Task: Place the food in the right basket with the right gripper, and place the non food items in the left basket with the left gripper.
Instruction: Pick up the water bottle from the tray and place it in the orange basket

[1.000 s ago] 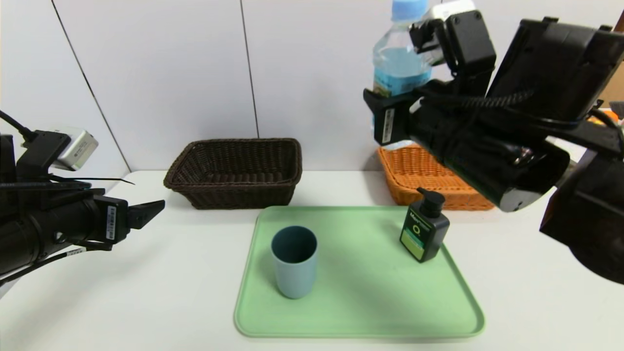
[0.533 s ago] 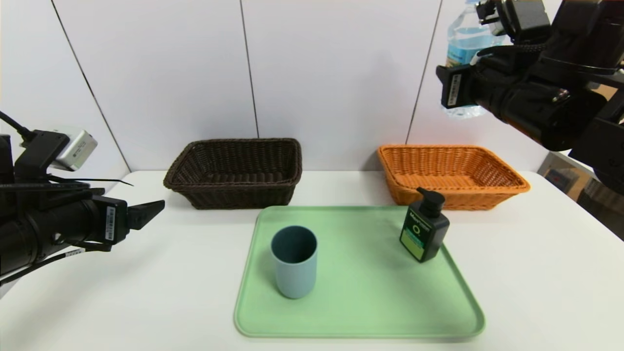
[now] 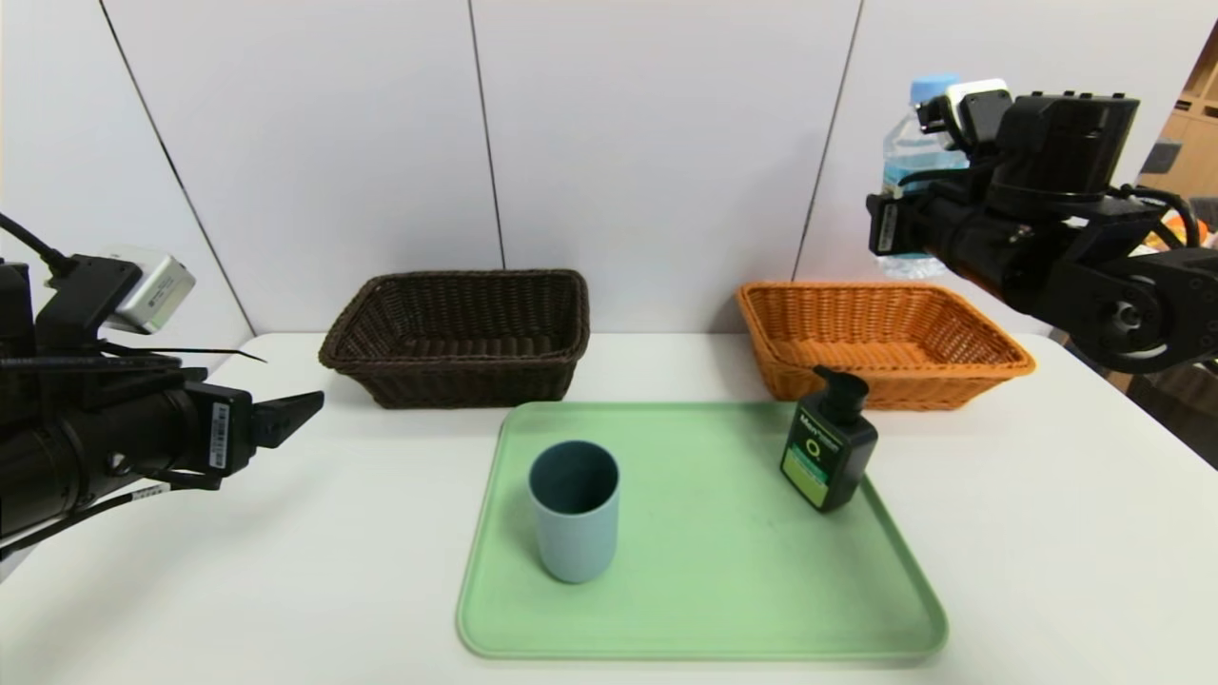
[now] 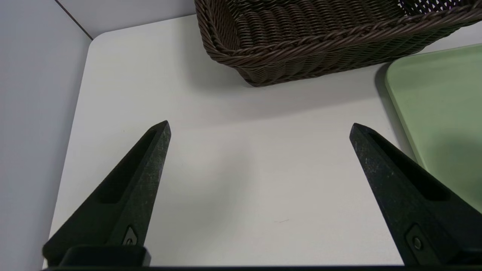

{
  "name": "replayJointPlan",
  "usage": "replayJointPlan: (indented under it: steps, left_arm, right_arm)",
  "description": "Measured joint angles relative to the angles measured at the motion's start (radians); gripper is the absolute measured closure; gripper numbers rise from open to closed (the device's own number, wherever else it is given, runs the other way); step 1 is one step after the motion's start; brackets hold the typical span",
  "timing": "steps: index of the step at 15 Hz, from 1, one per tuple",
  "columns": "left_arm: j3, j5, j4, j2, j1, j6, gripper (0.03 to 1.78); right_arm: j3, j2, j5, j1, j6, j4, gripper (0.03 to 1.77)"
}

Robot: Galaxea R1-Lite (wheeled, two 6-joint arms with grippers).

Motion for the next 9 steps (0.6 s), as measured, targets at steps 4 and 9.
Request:
replayJointPlan:
  steps: [4, 9]
  left_arm:
    - [0.000, 0.000, -0.005, 0.010, 0.001, -0.002, 0.12]
    - [0.003, 0.000, -0.051, 0.043, 0.000, -0.004, 0.12]
  right_arm:
    - [-0.020, 0.079, 0.000, -0.013, 0.067, 0.004, 0.94]
    - [-0.020, 0.161, -0.001, -0.042, 0.116, 0.003, 0.94]
